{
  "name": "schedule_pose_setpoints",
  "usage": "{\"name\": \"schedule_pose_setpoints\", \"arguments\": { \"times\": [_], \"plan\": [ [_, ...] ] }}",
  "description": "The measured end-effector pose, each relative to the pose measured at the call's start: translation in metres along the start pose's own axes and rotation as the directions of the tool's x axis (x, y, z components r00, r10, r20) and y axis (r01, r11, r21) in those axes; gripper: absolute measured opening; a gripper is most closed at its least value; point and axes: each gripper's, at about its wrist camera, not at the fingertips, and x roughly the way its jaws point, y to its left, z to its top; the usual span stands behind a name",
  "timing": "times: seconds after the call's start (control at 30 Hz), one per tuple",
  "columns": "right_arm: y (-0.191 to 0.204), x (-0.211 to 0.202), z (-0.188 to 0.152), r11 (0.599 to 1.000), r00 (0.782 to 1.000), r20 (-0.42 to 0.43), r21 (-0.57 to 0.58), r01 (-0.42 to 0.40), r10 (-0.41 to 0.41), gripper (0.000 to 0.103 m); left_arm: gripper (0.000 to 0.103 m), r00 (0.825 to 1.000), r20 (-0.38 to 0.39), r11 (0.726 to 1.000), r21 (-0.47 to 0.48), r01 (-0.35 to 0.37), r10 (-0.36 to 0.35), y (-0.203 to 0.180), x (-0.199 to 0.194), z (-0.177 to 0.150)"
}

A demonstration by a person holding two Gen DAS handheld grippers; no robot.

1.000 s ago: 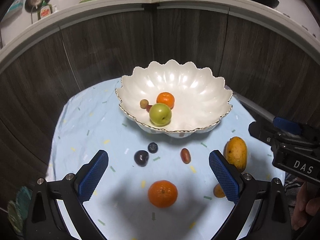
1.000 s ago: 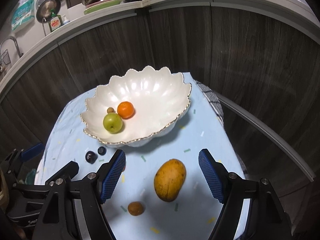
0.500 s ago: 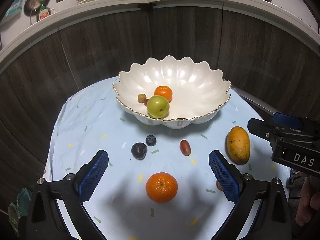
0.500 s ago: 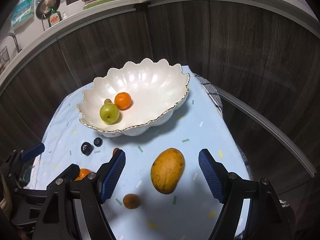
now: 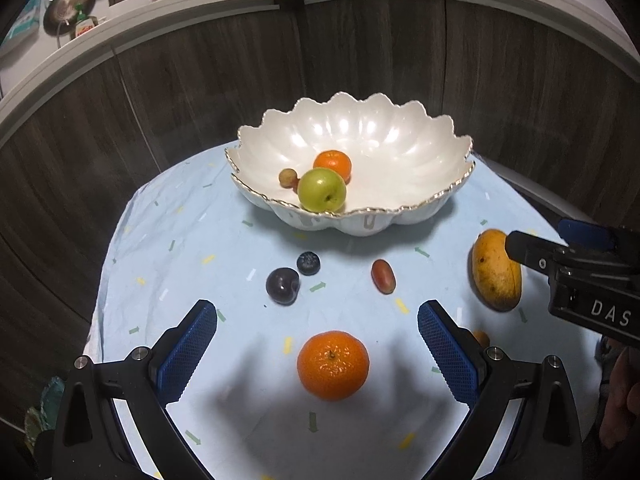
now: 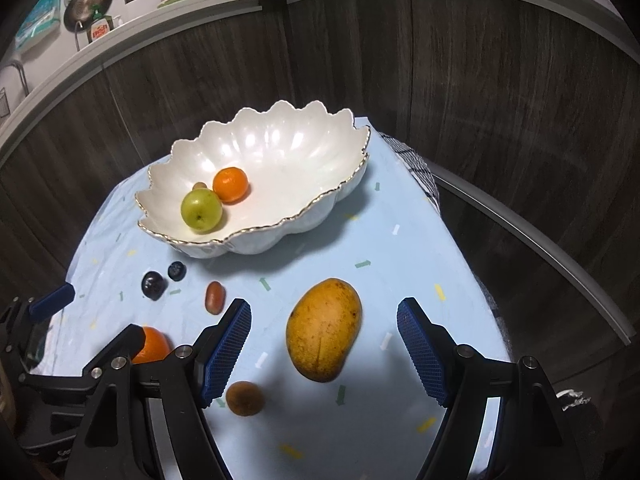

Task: Organize fruits
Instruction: 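Move both open tools back toward the mandarin and mango on the cloth, then grasp the mandarin with the left tool while the right tool grasps the yellow mango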

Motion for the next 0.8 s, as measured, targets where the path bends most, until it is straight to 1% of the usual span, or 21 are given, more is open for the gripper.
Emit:
{"name": "schedule_pose_setpoints", "arguments": {
  "times": [0.13, 0.3, 0.47, 0.67, 0.8],
  "plan": [
    [0.001, 0.005, -0.002, 1.0, 1.0, 0.003, -0.01, 0.014, -0.014, 0.076, 0.102, 1.0, -0.017, 1.0, 0.001, -0.009, 0.009, -0.001, 0.008, -0.006],
    [0.003, 0.007, -0.005, 0.997, 0.998, 0.04, -0.042, 0.058, -0.057, 0.076, 0.102, 0.999, -0.029, 1.0, 0.0, -0.022, 0.022, 0.0, 0.017, -0.012],
    [0.001, 0.022, -0.009, 0.998, 0.999, -0.004, -0.03, 0.049, -0.049, 0.076, 0.102, 0.999, -0.042, 1.0, -0.008, -0.014, 0.014, 0.0, 0.024, -0.017],
    [0.004, 0.028, -0.012, 0.998, 0.999, -0.014, -0.045, 0.052, -0.053, 0.076, 0.102, 0.998, -0.055, 1.0, -0.016, -0.013, 0.012, 0.001, 0.03, -0.021],
    [0.006, 0.032, -0.014, 0.997, 0.998, -0.024, -0.052, 0.054, -0.055, 0.076, 0.1, 0.998, -0.064, 0.999, -0.03, -0.012, 0.011, 0.004, 0.034, -0.023]
  ]
}}
